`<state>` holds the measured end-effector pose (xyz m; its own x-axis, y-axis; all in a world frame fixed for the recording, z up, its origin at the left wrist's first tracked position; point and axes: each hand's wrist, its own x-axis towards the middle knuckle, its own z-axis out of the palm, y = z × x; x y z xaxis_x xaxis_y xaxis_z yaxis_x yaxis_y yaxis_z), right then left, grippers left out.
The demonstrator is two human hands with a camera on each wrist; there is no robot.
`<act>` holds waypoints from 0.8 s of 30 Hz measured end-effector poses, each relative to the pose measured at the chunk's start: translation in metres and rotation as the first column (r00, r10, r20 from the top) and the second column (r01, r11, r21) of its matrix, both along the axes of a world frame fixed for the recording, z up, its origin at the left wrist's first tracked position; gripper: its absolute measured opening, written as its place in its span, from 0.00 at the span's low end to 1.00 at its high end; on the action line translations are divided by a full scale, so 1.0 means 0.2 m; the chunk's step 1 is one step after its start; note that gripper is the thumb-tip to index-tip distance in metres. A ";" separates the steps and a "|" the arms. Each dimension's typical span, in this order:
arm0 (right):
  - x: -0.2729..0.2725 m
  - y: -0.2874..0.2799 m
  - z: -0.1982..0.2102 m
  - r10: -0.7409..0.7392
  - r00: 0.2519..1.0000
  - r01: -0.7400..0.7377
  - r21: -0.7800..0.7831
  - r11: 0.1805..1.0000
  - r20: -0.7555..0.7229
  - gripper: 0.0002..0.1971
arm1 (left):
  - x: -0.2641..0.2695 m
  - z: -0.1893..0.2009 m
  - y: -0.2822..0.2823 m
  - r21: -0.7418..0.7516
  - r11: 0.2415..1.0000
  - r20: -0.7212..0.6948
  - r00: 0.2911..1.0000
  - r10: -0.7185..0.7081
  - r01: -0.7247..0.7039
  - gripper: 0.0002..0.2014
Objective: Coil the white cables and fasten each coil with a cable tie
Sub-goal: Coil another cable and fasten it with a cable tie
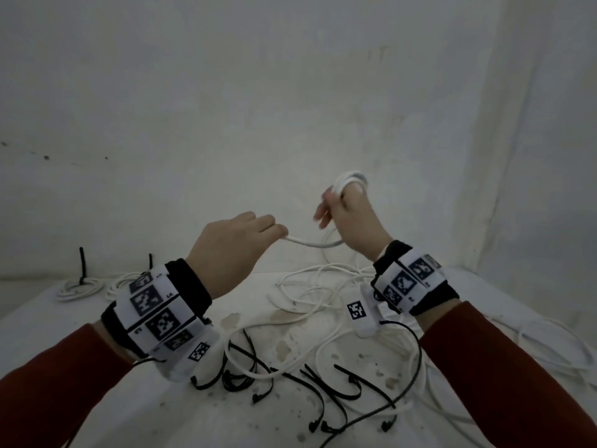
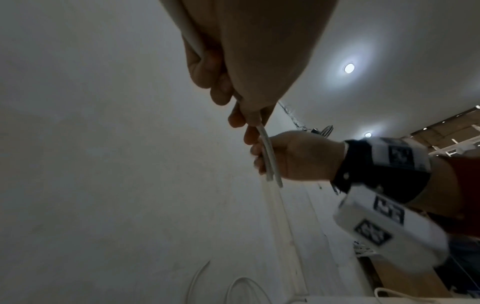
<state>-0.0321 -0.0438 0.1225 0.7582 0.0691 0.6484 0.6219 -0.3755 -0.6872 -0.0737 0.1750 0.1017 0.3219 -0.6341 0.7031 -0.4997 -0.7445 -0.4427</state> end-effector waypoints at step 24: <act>-0.23 0.23 -0.11 0.492 0.843 -0.341 0.490 0.802 -0.217 0.36 | -0.01 -0.13 -0.09 -0.973 0.218 -0.231 0.396 -0.888 -0.080 0.18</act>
